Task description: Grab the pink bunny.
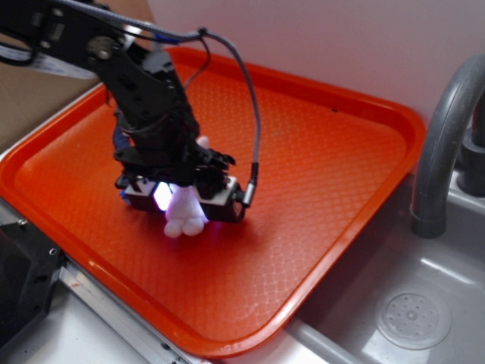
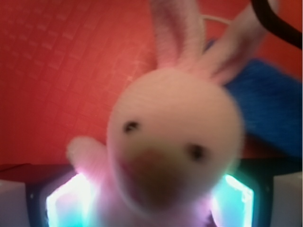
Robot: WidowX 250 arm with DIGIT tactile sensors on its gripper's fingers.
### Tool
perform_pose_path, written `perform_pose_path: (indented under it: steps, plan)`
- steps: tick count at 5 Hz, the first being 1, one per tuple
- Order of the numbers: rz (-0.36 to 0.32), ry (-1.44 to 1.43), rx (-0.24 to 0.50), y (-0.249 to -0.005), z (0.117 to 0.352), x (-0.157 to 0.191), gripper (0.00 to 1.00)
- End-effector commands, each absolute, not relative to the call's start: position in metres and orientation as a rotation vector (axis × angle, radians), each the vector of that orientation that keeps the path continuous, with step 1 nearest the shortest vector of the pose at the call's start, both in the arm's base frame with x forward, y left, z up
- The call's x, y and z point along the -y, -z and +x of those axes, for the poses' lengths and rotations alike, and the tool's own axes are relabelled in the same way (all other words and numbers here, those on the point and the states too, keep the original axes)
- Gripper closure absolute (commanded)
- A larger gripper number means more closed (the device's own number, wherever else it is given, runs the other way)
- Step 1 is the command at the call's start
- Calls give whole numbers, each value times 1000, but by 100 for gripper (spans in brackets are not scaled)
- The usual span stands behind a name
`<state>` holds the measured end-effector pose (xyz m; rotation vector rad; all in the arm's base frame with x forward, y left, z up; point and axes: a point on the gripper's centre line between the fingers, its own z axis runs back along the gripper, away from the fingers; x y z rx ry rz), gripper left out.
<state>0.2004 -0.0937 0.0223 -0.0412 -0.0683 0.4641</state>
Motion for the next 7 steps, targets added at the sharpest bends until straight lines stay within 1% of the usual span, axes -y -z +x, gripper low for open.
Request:
perform_pose_path:
  steps: [1,2,3,4,5,6,7]
  plan:
    - [1,-409,113,-26,213,102,100]
    - [72,-325,93,-52,215,95,100]
    - [74,-179,42,-93,222,71,100]
    - [48,-63,32,-133,226,48,100]
    - [9,48,23,-170,219,47,100]
    - [23,85,75,-193,210,54,100]
    - [44,68,83,-187,211,56,100]
